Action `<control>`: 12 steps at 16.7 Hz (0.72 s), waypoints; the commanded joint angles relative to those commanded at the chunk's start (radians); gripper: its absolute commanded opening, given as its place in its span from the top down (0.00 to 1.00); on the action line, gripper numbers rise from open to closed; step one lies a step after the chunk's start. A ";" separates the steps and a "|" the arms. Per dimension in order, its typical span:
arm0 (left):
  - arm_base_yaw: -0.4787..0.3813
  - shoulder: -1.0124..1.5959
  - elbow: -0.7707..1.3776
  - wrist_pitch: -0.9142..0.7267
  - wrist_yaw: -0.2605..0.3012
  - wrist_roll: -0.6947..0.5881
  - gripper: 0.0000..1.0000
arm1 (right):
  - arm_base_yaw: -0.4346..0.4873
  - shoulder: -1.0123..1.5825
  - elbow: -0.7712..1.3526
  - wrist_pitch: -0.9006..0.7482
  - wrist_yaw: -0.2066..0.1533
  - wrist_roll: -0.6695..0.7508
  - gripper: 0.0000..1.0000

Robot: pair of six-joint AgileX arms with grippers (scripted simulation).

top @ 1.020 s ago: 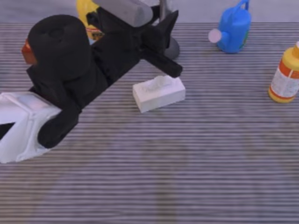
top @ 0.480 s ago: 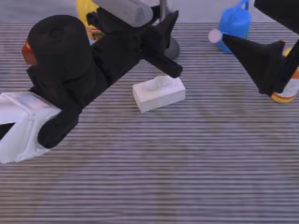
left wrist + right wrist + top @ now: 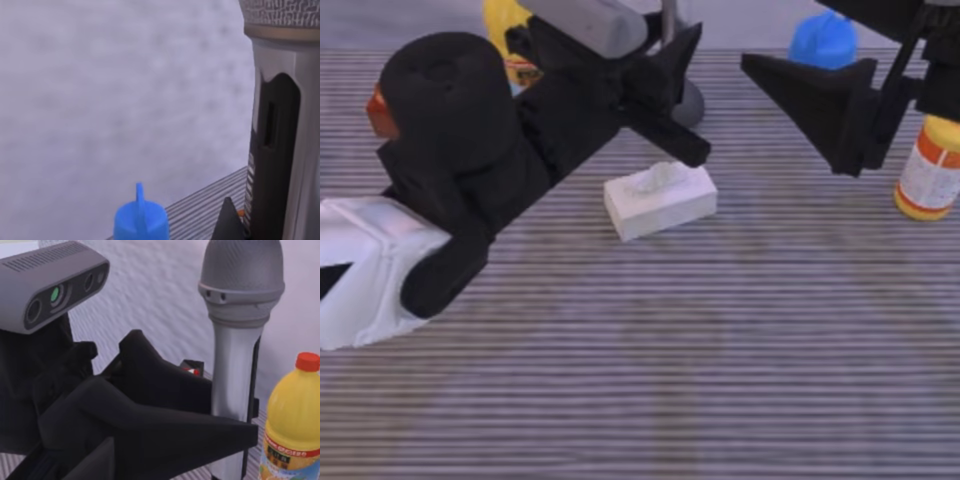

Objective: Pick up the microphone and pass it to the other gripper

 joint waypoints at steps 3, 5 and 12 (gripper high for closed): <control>0.000 0.000 0.000 0.000 0.000 0.000 1.00 | -0.003 -0.001 -0.001 -0.001 0.003 0.000 0.00; 0.000 0.000 0.000 0.000 0.000 0.000 1.00 | 0.020 0.037 0.031 0.006 0.022 0.001 0.00; 0.000 0.000 0.000 0.000 0.000 0.000 1.00 | 0.168 0.288 0.240 0.050 0.172 0.009 0.00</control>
